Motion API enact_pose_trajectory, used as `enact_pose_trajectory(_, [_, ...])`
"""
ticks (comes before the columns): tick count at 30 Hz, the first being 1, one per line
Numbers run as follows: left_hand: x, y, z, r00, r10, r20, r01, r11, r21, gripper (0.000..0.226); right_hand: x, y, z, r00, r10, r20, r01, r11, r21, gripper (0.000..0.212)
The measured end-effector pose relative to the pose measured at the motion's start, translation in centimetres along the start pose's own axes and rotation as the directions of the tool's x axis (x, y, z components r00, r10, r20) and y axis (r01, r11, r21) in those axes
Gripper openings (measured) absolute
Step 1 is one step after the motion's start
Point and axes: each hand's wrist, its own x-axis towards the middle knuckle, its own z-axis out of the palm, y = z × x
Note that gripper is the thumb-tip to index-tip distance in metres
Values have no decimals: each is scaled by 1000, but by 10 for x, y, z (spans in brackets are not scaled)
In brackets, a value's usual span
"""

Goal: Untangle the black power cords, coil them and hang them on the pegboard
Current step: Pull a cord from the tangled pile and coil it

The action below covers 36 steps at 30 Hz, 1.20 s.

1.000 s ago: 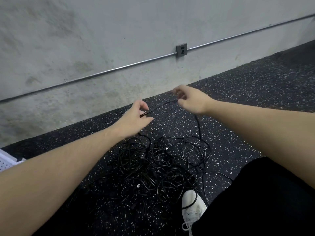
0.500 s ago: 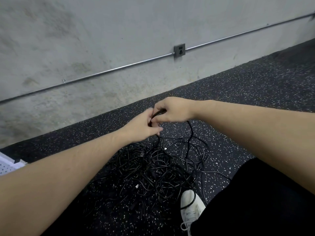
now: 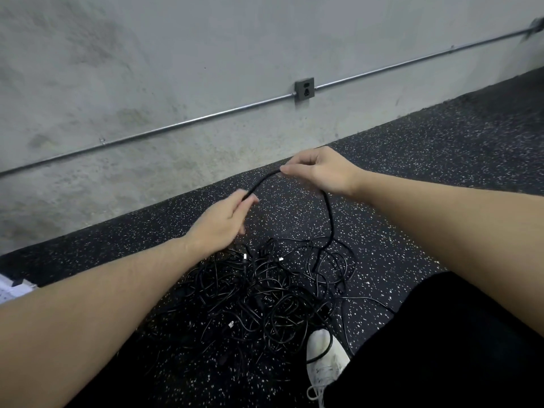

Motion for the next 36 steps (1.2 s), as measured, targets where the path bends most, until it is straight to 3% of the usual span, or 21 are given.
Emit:
enact_pose_trajectory(2, [2,8,-2,992,64,-109,-67,998,-18,13,0,8,-4,999,31,-20,-32,999,-36,21])
enact_pose_trajectory(4, [6,15,-1,993,63,-98,-72,993,-97,12,1,15,-6,997,65,-37,-68,994,-87,22])
enact_pose_trajectory(7, [11,21,4,1000,22,15,-20,994,-108,40,5,18,-3,997,75,-16,-76,966,-246,25])
enact_pose_trajectory(11, [17,27,11,995,-23,94,31,996,-88,73,4,-2,15,977,30,212,65,903,-426,36])
enact_pose_trajectory(15, [20,22,9,992,-7,123,23,992,-125,84,7,-20,34,961,-40,275,181,842,-509,21])
enact_pose_trajectory(18, [18,10,7,995,-5,100,17,993,-114,74,9,-21,33,956,-83,283,215,854,-475,10])
enact_pose_trajectory(22, [6,-8,4,970,-32,240,18,998,59,17,6,-19,25,962,-85,261,158,950,-271,18])
enact_pose_trajectory(23, [3,-12,4,962,-61,267,41,996,81,13,5,-18,23,967,-77,242,130,969,-211,19])
enact_pose_trajectory(26, [-2,-24,1,943,-133,305,119,991,65,16,2,-15,17,982,-53,181,65,996,-58,22])
enact_pose_trajectory(30, [-1,-24,-3,960,-136,244,131,991,37,34,4,-8,9,992,24,122,-33,996,79,23])
enact_pose_trajectory(32, [1,-24,-5,972,-127,198,123,992,32,41,5,-4,4,995,97,31,-99,994,44,24])
enact_pose_trajectory(34, [3,-19,-7,985,-124,121,123,992,15,43,6,4,2,987,140,-76,-148,982,-116,27])
enact_pose_trajectory(36, [6,-11,-7,990,-123,65,124,992,-18,37,7,12,4,984,162,-72,-175,948,-266,21])
